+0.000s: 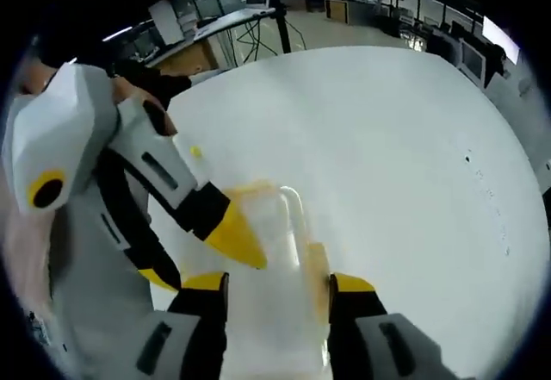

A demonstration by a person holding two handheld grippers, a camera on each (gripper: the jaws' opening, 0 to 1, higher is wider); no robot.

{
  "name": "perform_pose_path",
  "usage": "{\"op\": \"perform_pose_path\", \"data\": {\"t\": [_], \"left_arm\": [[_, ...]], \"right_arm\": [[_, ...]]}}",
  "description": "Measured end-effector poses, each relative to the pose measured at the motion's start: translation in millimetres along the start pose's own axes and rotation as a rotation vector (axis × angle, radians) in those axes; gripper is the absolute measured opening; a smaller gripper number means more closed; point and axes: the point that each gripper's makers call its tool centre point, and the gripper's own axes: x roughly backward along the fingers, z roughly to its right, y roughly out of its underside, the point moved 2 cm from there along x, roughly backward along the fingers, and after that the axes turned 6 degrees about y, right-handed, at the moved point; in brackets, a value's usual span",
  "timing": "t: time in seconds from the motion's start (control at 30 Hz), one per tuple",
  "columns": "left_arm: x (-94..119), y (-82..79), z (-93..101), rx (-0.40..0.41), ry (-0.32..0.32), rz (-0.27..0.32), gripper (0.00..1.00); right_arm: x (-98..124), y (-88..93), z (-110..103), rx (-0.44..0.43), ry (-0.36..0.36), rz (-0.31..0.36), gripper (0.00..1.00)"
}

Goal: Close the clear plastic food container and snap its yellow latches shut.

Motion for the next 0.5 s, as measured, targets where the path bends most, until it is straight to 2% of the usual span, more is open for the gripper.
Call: {"op": "perform_pose_path", "data": {"t": [0.07,0.13,0.2,0.37,0.5], "left_arm": [[-0.6,0.0,0.0,-0.001,-0.003,-0.008,0.48],[-0.7,0.3,-0.6,0.012,-0.002,-0.005,0.48],[-0.1,0.7,-1.5,0.027,0.0,0.001,0.48],[-1.3,0.3,-1.9,0.039,0.001,-0.017,0.47],[-1.4,1.0,-2.0,0.048,0.0,-0.009,0.47]], "right_arm": [[-1.3,0.4,0.9,0.001,-0.017,-0.052,0.45],[-3.0,-1.7,0.5,0.041,-0.034,-0.083,0.45],[-4.4,-1.6,0.1,0.038,-0.058,-0.104,0.44],[-5.9,-1.5,0.7,0.038,-0.075,-0.129,0.43],[-6.8,-0.4,1.5,0.045,-0.093,-0.131,0.43]]}}
